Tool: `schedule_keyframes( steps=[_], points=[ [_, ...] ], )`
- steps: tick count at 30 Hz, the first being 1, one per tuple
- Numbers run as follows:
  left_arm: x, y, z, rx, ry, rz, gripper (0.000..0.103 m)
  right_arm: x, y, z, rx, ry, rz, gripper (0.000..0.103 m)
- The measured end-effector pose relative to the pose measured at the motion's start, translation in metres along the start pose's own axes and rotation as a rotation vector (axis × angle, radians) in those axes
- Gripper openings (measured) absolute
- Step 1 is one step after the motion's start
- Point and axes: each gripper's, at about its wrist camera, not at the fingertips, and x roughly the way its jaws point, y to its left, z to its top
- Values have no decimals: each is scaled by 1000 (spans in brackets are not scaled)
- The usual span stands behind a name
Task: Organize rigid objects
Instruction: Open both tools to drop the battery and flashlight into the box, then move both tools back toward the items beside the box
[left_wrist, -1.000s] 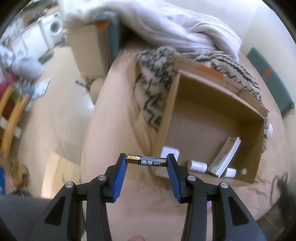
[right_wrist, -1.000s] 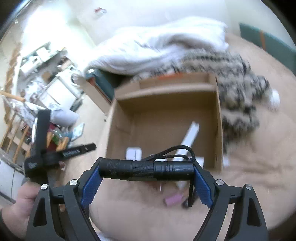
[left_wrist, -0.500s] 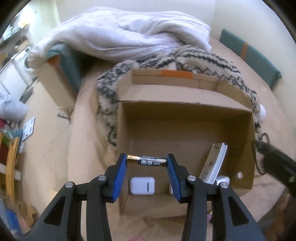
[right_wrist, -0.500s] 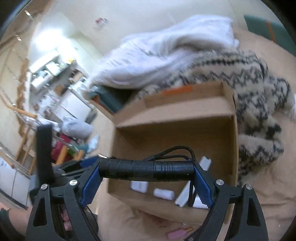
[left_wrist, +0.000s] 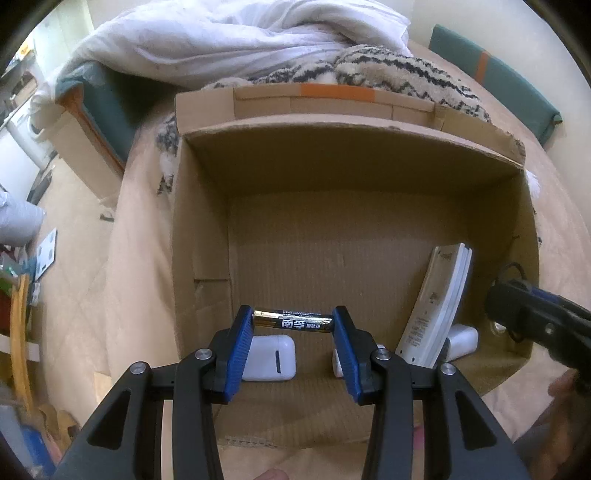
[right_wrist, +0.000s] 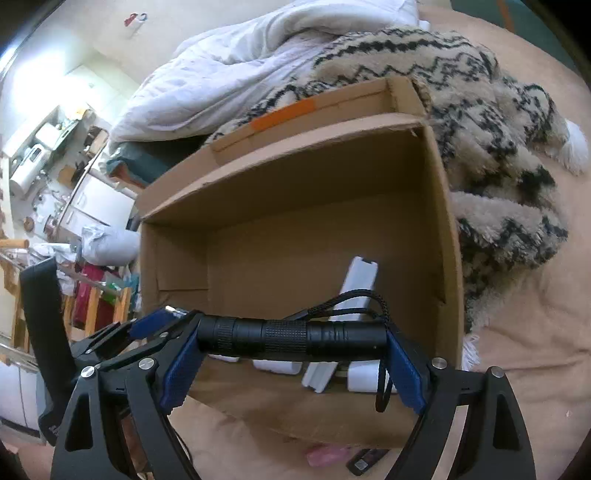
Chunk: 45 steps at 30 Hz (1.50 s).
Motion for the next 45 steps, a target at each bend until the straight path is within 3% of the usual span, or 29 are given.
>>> schedule_keyframes(
  steps=[4,5,6,8,21,23,29,45],
  points=[
    [0,-4,-1,14,-2,2,41,5,-7,-1,22,8,-13,94],
    [0,-5,-1,20,-2,9,50,5,-8,0,28,11,-13,94],
    [0,-6,-1,22,-3,11,74,6,-9,0,32,11,-13,94],
    [-3,-6,-2,19,-11,5,93,4,-9,1,35,6,-16,94],
    [-10,-2,0,4,-30,37,94,2,-9,2,15,-32,-61,94],
    [-12,0,1,-2,-41,40,94,0,-8,2,6,-45,-64,103],
    [-15,2,3,-14,-55,39,94,-7,2,2,-67,-86,-84,103],
    [-21,5,4,-26,-70,54,94,-19,7,4,-79,-119,-70,103]
  ],
)
